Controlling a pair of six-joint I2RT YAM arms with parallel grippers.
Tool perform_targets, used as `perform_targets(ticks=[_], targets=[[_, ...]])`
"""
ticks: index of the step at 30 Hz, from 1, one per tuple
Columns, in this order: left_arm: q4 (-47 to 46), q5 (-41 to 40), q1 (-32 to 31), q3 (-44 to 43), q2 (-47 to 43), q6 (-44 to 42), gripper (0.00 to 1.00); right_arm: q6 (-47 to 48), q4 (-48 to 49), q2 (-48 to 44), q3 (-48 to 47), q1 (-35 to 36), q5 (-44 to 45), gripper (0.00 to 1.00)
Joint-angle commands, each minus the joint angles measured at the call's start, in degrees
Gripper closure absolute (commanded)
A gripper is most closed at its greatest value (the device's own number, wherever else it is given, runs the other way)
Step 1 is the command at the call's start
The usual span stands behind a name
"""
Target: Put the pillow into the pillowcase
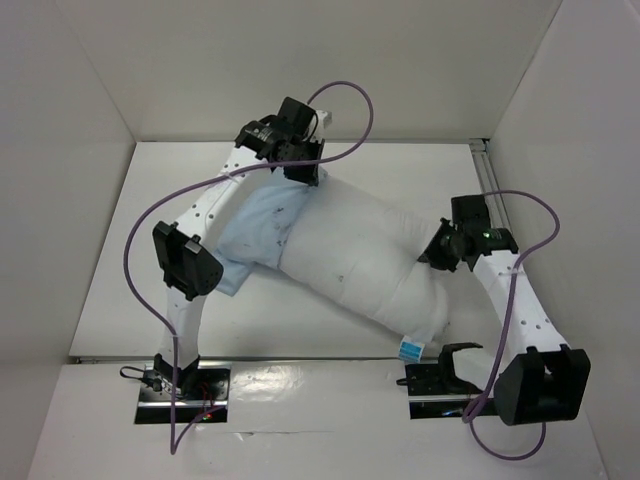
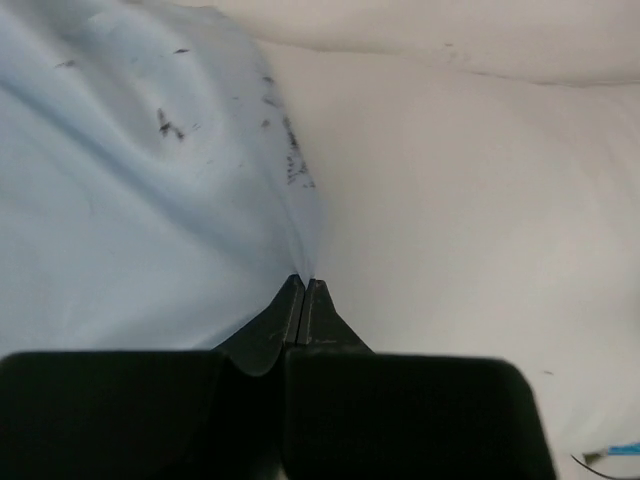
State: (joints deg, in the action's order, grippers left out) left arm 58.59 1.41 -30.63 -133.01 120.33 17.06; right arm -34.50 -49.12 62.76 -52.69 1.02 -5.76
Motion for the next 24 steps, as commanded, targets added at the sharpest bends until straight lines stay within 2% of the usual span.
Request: perform_targets(ticks=[1, 2, 6, 13, 15, 17, 18, 21, 23, 24], targets=[[-4.4, 11.7, -1.6, -1.6, -0.6, 2.3, 1.00, -4.1, 13.3, 1.7, 0.0, 6.1, -5.3, 0.96], [-5.1, 13.9, -2.3, -1.1, -0.6, 3.0, 1.00, -4.1, 14.1, 2.4, -1.4, 7.4, -3.6, 1.00], [-6.5, 20.6, -4.4, -5.0, -0.1, 5.5, 1.00, -4.1, 14.7, 4.3, -10.1, 13.1, 1.9, 1.00], [-9.9, 29.3, -7.4, -12.4, 0.5, 11.8, 1.00, -1.7, 12.6, 5.4, -27.5, 15.2, 5.3, 1.00], [-12.5, 30.4, -8.6, -12.4, -0.5, 12.6, 1.00, -1.7, 12.6, 4.6, -29.0, 15.2, 6.0, 1.00], [-14.6, 30.4, -9.1, -9.6, -1.9, 12.6, 1.00, -2.3, 13.3, 2.6, -26.7, 16.6, 8.1, 1.00], [-15.3, 27.5, -9.1, -8.9, -1.9, 12.6, 1.00, -3.6, 14.0, 1.3, -24.8, 17.6, 9.4, 1.00], [-15.9, 25.3, -7.2, -8.4, 0.0, 12.0, 1.00, -4.8, 19.0, -0.9, -12.4, 18.1, 10.2, 1.00], [-16.5, 24.3, -5.3, -8.4, 2.5, 12.0, 1.00, -6.1, 26.2, -2.0, -2.5, 18.1, 10.9, 1.00], [-16.5, 27.6, -4.5, -8.4, 5.4, 13.6, 1.00, -6.1, 27.2, -2.0, -0.8, 18.1, 13.7, 1.00]])
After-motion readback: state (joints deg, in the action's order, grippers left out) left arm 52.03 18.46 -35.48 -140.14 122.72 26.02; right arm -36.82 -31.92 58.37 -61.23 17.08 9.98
